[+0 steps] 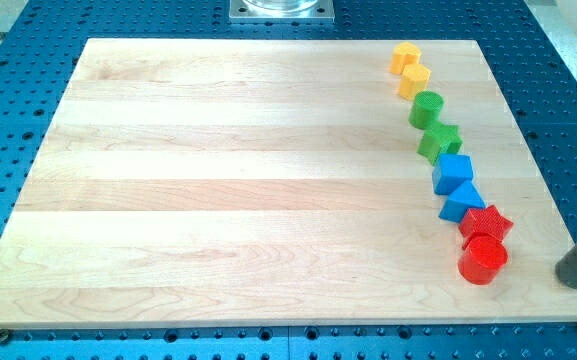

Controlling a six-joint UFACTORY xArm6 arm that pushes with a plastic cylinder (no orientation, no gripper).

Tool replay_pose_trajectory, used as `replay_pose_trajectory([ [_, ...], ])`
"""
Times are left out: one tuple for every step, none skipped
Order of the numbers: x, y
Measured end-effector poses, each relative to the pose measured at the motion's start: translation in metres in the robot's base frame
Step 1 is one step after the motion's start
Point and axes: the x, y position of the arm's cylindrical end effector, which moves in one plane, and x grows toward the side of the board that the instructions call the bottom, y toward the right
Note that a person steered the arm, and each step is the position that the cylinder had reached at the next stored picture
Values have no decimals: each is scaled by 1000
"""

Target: Separate the red circle from the vertical line of blocks

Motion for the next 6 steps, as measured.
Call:
replay_pose_trajectory([
  [-3, -61],
  [-5, -129],
  [-37, -195],
  [-40, -163],
  [-73, -183],
  [-79, -240],
])
